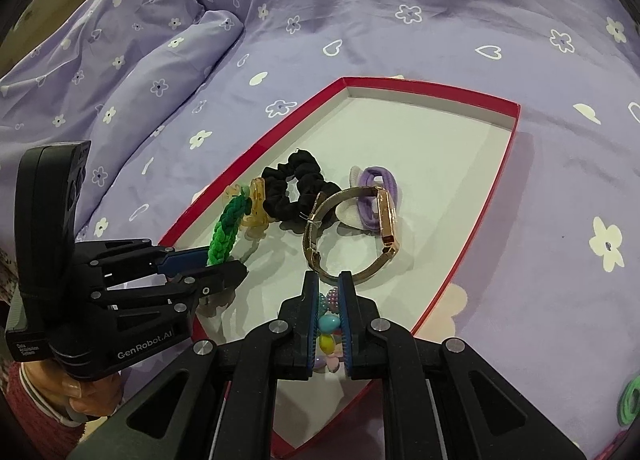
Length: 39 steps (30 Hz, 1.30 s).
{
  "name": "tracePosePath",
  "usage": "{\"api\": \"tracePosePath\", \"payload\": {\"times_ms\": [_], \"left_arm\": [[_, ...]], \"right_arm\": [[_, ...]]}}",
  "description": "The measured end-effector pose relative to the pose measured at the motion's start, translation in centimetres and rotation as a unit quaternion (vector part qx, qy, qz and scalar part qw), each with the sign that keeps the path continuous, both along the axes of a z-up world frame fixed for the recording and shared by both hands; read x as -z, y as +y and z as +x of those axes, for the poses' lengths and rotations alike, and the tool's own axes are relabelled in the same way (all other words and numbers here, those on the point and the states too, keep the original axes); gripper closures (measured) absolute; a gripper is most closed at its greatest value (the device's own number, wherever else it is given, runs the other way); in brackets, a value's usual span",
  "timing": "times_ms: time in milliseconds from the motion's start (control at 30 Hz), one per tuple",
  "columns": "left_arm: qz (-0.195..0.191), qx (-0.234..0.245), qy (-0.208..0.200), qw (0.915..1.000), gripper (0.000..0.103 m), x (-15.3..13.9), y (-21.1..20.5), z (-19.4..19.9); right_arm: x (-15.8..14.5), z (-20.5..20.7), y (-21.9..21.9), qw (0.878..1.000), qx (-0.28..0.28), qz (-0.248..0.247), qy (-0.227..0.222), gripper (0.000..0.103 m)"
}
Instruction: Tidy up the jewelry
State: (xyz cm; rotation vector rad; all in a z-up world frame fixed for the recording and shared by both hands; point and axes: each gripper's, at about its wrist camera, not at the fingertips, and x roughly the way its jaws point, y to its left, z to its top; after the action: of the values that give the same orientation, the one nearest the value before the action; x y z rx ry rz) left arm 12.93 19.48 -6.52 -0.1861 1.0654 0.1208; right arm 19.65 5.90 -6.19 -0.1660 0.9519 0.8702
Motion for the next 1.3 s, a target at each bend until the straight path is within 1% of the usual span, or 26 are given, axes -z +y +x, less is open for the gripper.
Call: {"api": "tracePosePath", "payload": {"times_ms": [133, 300, 400, 467, 533, 567, 600, 667, 767, 800, 1000, 1167, 1300], "left_arm": [[-0.001, 0.001, 0.000, 1.0000, 0.083, 0.0, -0.1, -0.1], [-0.005, -0.003, 0.000, 1.0000, 0.079, -0.1, 0.1, -0.1], [-0.006, -0.005, -0.002, 1.0000, 0.071, -0.2, 0.1, -0.2], [-0.006, -0.006, -0.005, 0.9999, 0.061, -0.5, 0.1, -0.3], [-0.005, -0.007, -0.009, 0.9999, 0.059, -0.7, 0.1, -0.5], [-0.006, -0.008, -0.010, 0.9999, 0.057, -0.8, 0.1, -0.5], [-0.006, -0.009, -0.010, 0.9999, 0.056, -0.9, 0.1, -0.6], [-0.008, -0.013, -0.013, 0.9998, 0.054, -1.2, 0.2, -0.9], [-0.011, -0.018, -0.022, 0.9995, 0.051, -1.9, 0.2, -1.5], [-0.013, -0.021, -0.026, 0.9994, 0.050, -2.2, 0.2, -1.8], [-0.030, -0.036, -0.054, 0.9974, 0.048, -4.0, -0.4, -3.4], [-0.045, -0.033, -0.075, 0.9956, 0.043, -5.4, -2.1, -4.1], [-0.054, -0.016, -0.084, 0.9949, 0.042, -6.2, -4.1, -4.3]], "right_arm": [[0.0, 0.0, 0.0, 1.000, 0.000, 0.001, 0.000, 0.093], [0.0, 0.0, 0.0, 1.000, 0.002, 0.003, 0.002, 0.089], [0.0, 0.0, 0.0, 1.000, 0.002, 0.003, 0.003, 0.089], [-0.1, 0.0, 0.0, 1.000, 0.004, 0.005, 0.004, 0.088], [-0.3, -0.1, -0.1, 1.000, 0.006, 0.008, 0.004, 0.087], [-0.4, -0.1, -0.2, 1.000, 0.007, 0.009, 0.003, 0.084], [-0.5, -0.2, -0.3, 1.000, 0.009, 0.011, 0.003, 0.078], [-0.9, -0.3, -0.6, 1.000, 0.010, 0.016, 0.000, 0.072], [-1.7, -0.7, -1.1, 1.000, 0.013, 0.023, -0.004, 0.071], [-2.2, -0.9, -1.6, 0.999, 0.015, 0.028, -0.007, 0.068], [-4.1, -2.0, -4.7, 0.998, 0.035, 0.047, -0.026, 0.058], [-5.1, -2.8, -8.5, 0.995, 0.069, 0.060, -0.035, 0.055], [-5.6, -3.3, -12.0, 0.992, 0.099, 0.069, -0.041, 0.054]]}}
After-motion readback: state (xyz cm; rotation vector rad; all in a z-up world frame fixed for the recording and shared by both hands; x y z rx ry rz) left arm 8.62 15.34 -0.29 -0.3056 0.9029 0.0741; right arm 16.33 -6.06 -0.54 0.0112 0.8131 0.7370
